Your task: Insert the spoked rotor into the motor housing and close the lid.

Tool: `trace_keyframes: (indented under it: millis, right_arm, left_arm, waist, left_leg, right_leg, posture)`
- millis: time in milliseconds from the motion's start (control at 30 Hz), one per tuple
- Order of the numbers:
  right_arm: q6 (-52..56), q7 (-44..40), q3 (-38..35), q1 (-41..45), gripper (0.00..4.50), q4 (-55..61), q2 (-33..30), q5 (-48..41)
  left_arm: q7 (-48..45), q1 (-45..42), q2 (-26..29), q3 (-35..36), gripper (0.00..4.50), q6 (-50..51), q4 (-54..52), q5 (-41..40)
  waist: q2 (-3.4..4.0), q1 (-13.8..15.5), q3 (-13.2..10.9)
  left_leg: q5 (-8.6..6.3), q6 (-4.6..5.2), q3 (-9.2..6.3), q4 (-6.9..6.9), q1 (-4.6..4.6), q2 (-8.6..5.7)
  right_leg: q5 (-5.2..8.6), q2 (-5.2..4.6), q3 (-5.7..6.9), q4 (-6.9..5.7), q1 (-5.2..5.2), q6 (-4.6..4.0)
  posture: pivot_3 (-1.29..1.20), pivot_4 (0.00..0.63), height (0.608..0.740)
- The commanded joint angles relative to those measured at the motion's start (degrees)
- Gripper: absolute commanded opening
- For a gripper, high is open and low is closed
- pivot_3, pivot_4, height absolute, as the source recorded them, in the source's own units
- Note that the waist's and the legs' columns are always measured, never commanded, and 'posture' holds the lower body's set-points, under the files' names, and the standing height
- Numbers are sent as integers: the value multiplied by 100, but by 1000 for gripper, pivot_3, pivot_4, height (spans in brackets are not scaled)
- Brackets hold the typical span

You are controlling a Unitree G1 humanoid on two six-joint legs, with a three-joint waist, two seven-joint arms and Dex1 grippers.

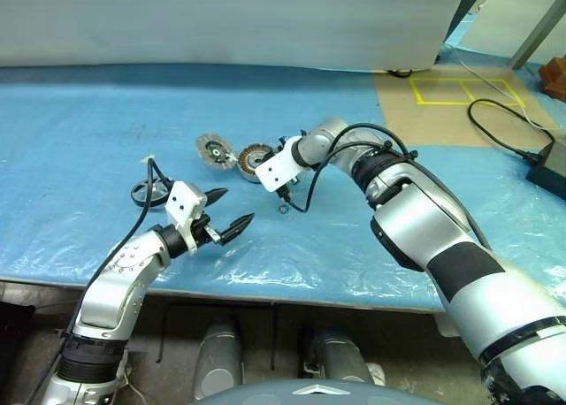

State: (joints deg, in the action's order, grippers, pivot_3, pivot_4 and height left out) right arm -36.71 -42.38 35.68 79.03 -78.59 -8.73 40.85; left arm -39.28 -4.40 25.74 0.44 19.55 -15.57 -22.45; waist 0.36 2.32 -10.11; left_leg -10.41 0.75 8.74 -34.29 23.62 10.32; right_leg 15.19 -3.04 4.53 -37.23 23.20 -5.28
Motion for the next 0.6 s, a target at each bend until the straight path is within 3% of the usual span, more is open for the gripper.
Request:
trace_keyframes:
  millis: [33, 433, 567, 600]
  right_arm:
    - [114, -11, -116, -74, 895, 18, 80, -117]
    - [182, -305, -231, -96, 895, 26, 50, -166]
    - [160, -458, -308, -19, 48, 44, 44, -237]
    - [159, -508, -338, 6, 19, 51, 53, -272]
  left_arm:
    - [32, -57, 11, 24, 4500, 22, -262, -42]
    - [80, -109, 1, 29, 4500, 13, -234, -20]
    - [77, -153, -10, -3, 4500, 6, -201, -2]
    - [78, -164, -17, -15, 4500, 4, -195, 2]
  waist:
    - [0, 0, 0]
    - [0, 0, 0]
    - [0, 3, 0]
    - [2, 7, -2]
  left_leg:
    - [0, 0, 0, 0, 0, 0]
    - [-1, -1, 5, -1, -16, -1]
    - [-1, -1, 5, -1, -16, -1]
    - [0, -1, 5, -1, -15, 0]
  right_leg:
    - [0, 0, 0, 0, 0, 0]
    - [0, -1, -9, -12, -7, 0]
    - [0, 0, -9, -13, -7, 0]
    - [0, 0, -8, -13, -7, -1]
  posture:
    - [0, 150, 740]
    - [0, 150, 740]
    - [0, 150, 740]
    - [0, 150, 740]
